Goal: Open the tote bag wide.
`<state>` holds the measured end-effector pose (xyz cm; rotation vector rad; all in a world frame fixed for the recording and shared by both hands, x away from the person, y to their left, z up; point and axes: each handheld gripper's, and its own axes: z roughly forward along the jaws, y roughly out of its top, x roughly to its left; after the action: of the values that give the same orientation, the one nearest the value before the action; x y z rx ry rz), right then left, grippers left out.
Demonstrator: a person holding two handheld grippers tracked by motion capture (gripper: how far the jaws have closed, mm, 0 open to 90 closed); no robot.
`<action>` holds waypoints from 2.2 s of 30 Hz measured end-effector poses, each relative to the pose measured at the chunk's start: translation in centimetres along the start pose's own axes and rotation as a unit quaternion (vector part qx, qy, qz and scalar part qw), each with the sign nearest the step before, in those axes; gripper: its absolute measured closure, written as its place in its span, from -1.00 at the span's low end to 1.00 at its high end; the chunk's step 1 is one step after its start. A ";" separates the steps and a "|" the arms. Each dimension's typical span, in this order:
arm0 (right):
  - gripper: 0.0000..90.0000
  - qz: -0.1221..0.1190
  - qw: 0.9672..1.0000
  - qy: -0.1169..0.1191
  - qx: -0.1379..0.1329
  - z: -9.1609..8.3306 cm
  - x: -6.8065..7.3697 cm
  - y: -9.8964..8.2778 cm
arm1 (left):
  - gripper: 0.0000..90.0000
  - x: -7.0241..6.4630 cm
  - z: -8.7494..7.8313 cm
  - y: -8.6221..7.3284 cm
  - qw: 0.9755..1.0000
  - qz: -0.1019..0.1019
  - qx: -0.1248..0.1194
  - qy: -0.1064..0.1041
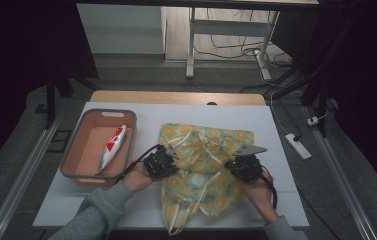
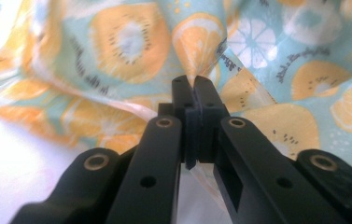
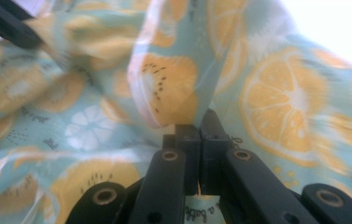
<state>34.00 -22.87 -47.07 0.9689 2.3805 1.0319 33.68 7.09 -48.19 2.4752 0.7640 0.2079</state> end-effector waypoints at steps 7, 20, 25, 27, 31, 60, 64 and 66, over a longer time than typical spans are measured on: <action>0.97 0.051 0.998 -0.017 -0.016 -3.2 -3.6 -1.1 | 0.97 2.2 -1.9 -0.6 0.999 -0.036 -0.025 0.019; 0.86 0.100 0.995 -0.011 0.021 -3.1 -7.0 -4.5 | 0.95 2.3 -1.5 -0.5 0.999 -0.036 -0.014 0.018; -0.03 0.068 0.996 -0.040 -0.032 -5.6 -5.1 -2.6 | 0.41 1.7 -2.2 -0.3 0.998 -0.028 -0.046 0.015; -0.07 0.045 0.997 -0.024 -0.050 -6.9 -3.6 -1.4 | 0.28 1.3 -2.7 -0.2 0.998 -0.020 -0.062 0.010; -0.13 -0.017 0.997 0.051 -0.055 -7.4 0.6 0.7 | 0.15 0.7 -2.9 0.5 0.998 -0.007 -0.069 0.009; 0.95 -0.055 0.988 0.120 0.082 -0.7 3.2 -2.6 | -0.16 -1.5 7.5 8.1 0.990 0.104 0.082 -0.055; 0.97 -0.054 0.988 0.120 0.079 -1.2 3.3 -3.1 | -0.17 -1.7 7.8 7.6 0.988 0.104 0.081 -0.077; 0.98 -0.055 0.988 0.118 0.078 -1.2 3.2 -3.2 | -0.19 -1.6 7.8 7.5 0.988 0.109 0.081 -0.080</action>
<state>29.62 -22.74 -48.88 0.7926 2.7100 0.9780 38.19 -2.53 -50.74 2.6908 0.4593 0.0248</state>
